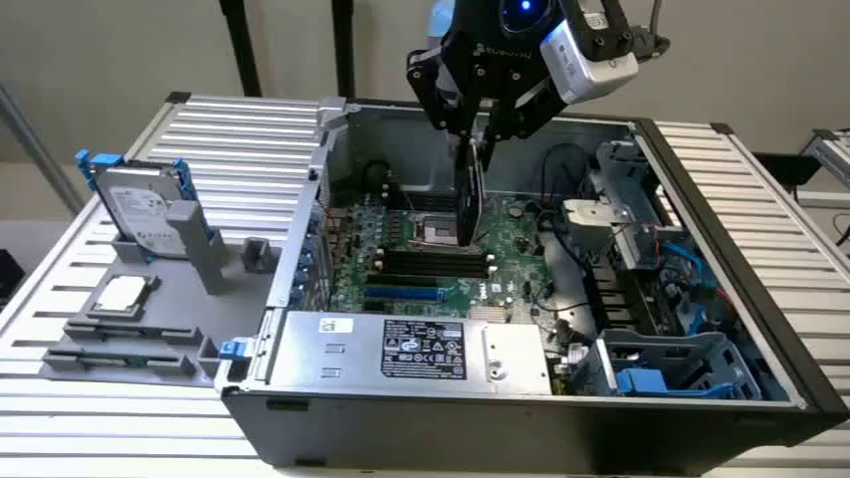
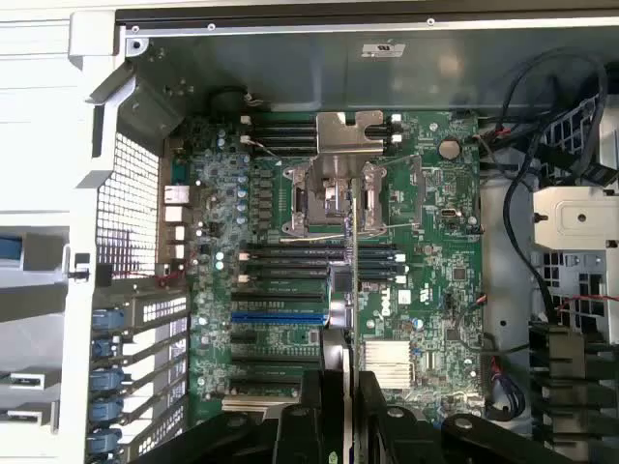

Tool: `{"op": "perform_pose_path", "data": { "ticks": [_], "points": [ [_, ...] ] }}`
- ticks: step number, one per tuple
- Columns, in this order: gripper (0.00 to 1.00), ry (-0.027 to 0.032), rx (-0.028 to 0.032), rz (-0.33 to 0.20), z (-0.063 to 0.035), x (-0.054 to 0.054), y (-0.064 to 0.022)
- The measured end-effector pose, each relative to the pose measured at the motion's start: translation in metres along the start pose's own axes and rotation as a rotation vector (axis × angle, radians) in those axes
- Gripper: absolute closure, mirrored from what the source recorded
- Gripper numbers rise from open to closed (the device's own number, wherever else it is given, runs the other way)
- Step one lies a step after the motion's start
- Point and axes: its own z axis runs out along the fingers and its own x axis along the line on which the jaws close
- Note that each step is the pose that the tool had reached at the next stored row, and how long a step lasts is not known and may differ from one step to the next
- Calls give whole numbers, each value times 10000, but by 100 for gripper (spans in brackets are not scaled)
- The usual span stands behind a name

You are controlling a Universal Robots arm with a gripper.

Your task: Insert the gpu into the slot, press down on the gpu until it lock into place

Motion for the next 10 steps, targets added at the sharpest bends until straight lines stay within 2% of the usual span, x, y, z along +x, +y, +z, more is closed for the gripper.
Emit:
{"op": "perform_pose_path", "data": {
  "ticks": [10],
  "points": [
    [74,0,0,0,0,0,0]
  ]
}}
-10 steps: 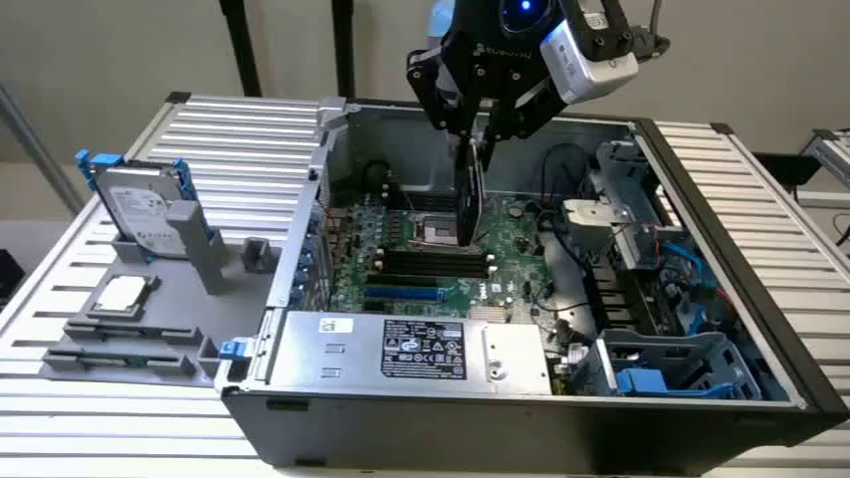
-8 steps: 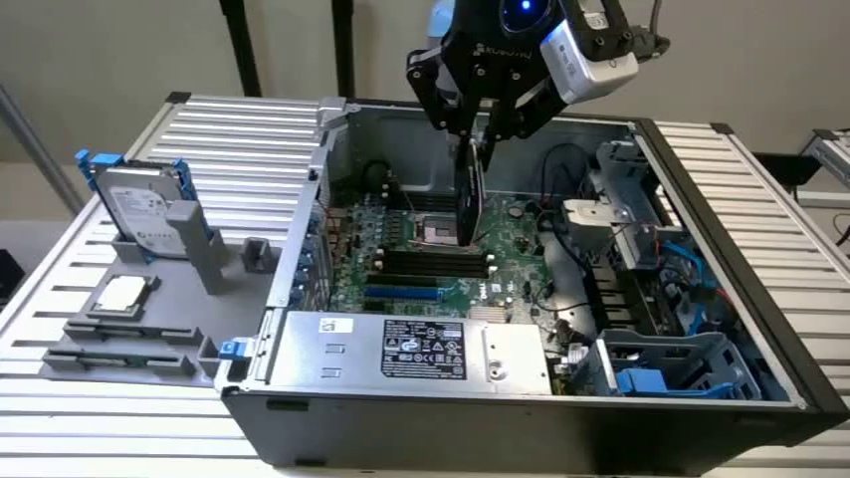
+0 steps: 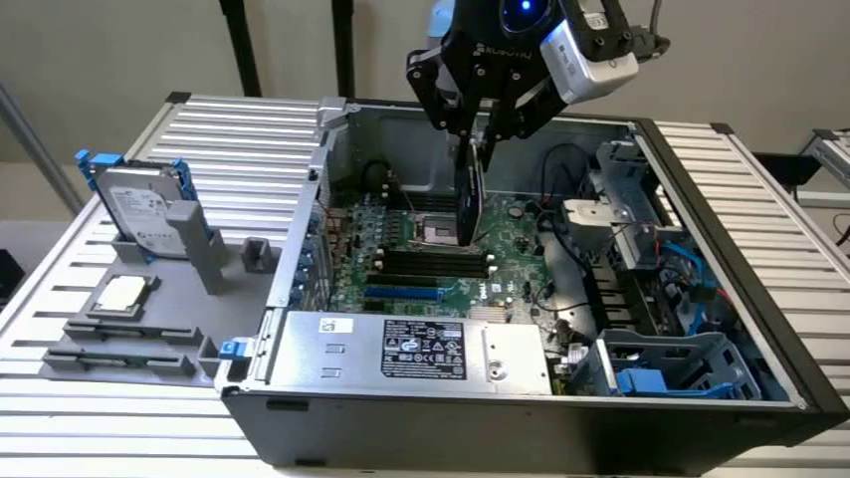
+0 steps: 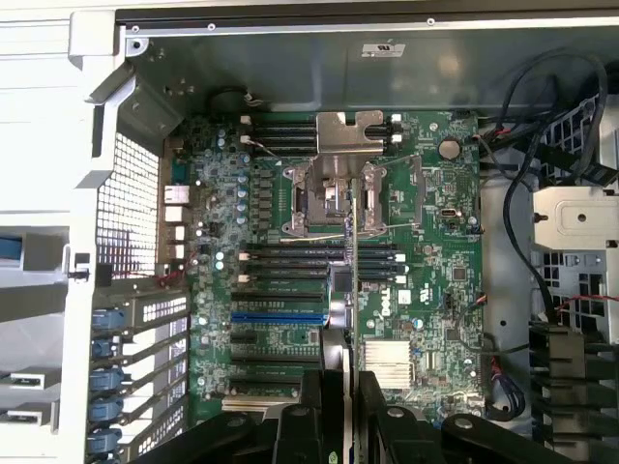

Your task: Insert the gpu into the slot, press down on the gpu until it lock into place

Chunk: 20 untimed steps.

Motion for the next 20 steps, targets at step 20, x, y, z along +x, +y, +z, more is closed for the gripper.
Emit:
{"op": "perform_pose_path", "data": {
  "ticks": [20],
  "points": [
    [74,64,34,-829,0,0,0]
  ]
}}
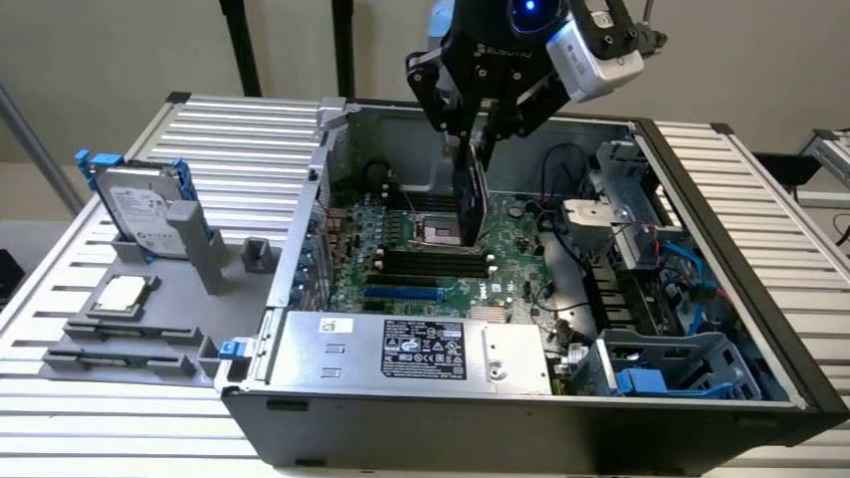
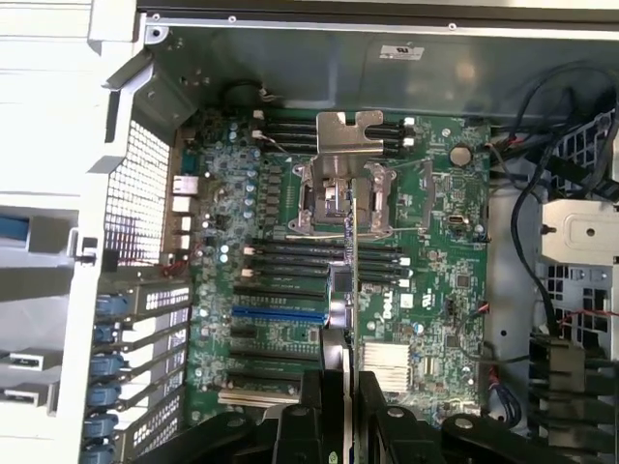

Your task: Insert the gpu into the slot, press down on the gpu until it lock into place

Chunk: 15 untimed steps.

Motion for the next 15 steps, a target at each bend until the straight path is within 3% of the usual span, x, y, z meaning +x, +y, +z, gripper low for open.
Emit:
{"op": "perform_pose_path", "data": {
  "ticks": [15],
  "points": [
    [74,207,92,-2722,5,0,0]
  ]
}}
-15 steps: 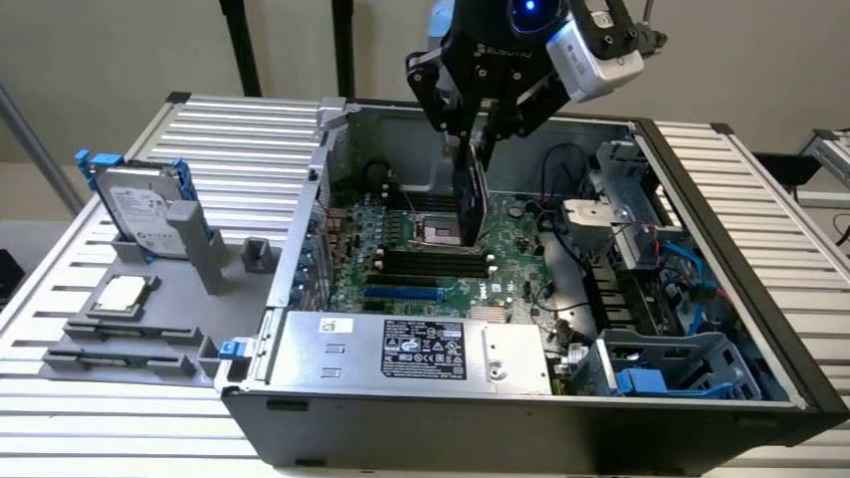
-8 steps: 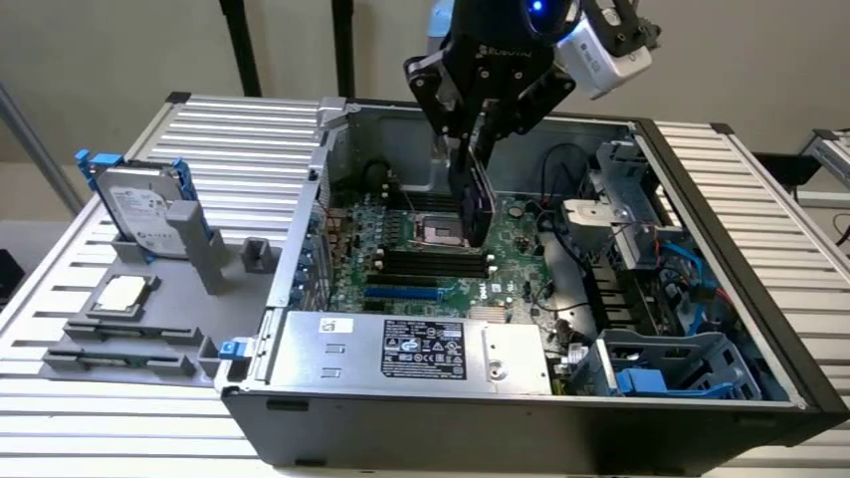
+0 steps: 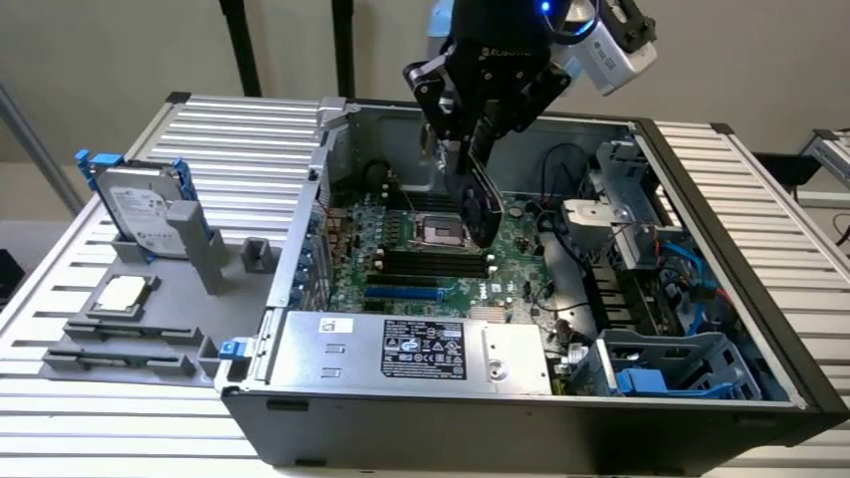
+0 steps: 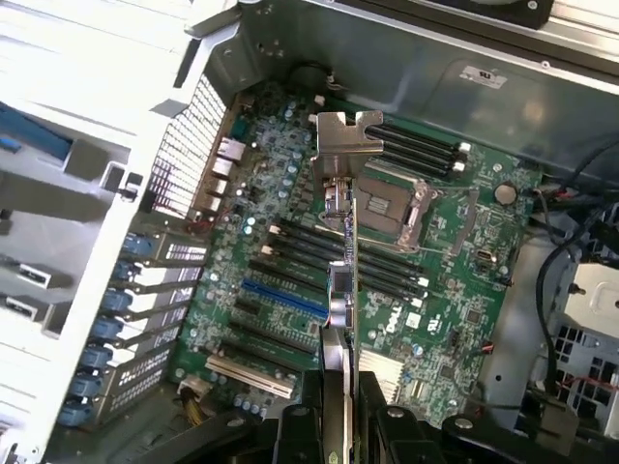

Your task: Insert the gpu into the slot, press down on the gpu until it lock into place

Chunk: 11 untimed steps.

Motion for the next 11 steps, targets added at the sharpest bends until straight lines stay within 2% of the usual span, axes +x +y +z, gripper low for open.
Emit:
{"op": "perform_pose_path", "data": {
  "ticks": [11],
  "points": [
    [74,143,40,-1990,28,-1,-2]
  ]
}}
